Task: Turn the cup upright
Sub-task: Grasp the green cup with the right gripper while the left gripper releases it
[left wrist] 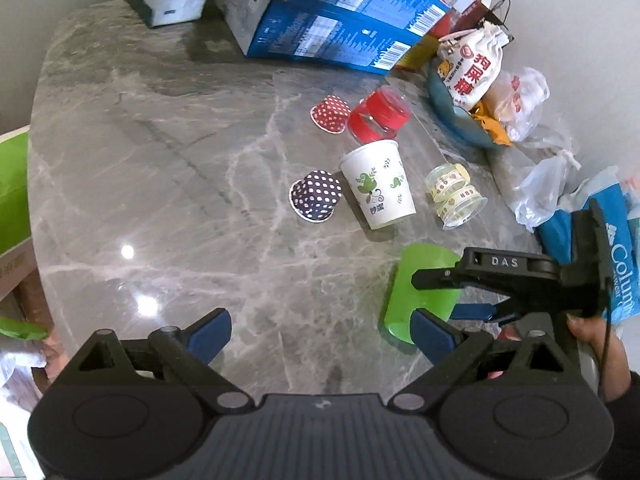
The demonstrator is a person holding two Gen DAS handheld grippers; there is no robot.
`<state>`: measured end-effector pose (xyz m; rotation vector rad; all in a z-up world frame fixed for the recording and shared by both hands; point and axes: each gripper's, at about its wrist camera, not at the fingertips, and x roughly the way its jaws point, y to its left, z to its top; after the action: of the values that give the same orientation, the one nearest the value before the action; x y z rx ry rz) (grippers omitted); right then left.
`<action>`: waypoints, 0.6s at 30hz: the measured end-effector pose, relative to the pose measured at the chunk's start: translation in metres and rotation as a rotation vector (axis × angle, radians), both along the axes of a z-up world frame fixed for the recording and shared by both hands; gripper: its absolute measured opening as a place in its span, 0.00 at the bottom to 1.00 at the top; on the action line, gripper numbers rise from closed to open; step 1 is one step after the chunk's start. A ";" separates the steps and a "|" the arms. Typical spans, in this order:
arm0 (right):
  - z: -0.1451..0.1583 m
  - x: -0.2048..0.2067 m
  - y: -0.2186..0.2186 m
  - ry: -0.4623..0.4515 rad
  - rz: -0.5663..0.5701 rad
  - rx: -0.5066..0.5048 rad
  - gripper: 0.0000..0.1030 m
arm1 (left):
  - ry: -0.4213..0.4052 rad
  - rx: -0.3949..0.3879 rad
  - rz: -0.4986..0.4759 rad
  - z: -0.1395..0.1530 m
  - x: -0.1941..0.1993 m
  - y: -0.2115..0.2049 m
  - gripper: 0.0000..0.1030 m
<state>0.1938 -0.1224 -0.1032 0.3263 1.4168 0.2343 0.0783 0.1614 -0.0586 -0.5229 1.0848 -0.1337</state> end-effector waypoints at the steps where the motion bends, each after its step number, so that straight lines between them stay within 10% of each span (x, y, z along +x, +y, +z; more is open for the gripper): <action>1: 0.000 0.002 0.001 0.004 0.005 -0.005 0.88 | 0.001 -0.007 0.005 -0.001 -0.001 0.002 0.95; 6: -0.008 0.006 0.007 0.057 0.023 0.033 0.68 | -0.011 -0.030 0.025 0.000 -0.006 0.010 0.95; 18: 0.008 -0.001 0.017 -0.099 0.111 -0.017 0.67 | -0.017 -0.055 0.019 -0.007 -0.009 0.002 0.93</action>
<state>0.1927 -0.1049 -0.0955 0.2192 1.3395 0.3252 0.0689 0.1637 -0.0652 -0.5806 1.0622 -0.1516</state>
